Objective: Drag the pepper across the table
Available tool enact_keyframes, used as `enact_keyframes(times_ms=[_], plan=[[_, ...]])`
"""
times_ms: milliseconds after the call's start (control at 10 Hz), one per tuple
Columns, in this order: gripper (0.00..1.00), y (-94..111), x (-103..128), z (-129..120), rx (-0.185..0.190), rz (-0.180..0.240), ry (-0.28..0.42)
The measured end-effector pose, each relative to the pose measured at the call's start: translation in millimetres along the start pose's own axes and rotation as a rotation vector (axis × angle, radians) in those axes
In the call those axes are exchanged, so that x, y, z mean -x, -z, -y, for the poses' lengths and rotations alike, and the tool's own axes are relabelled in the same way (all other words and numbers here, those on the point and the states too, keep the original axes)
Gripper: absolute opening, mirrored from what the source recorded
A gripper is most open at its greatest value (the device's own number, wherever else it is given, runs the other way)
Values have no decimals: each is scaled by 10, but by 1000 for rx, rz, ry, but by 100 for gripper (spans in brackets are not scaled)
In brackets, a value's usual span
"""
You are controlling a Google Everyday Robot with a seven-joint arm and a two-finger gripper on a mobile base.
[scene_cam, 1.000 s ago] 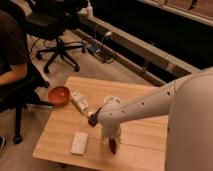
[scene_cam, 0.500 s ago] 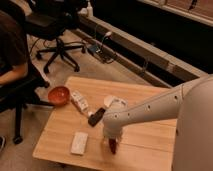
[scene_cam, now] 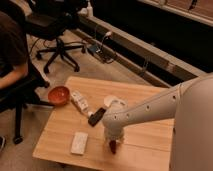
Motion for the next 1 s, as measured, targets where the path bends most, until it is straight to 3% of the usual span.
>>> enact_keyframes(times_ms=[600, 800, 1000], plan=[[65, -46, 53, -34, -12, -19, -64], [54, -72, 71, -39, -6, -28, -82], [28, -70, 119, -27, 0, -34, -95]])
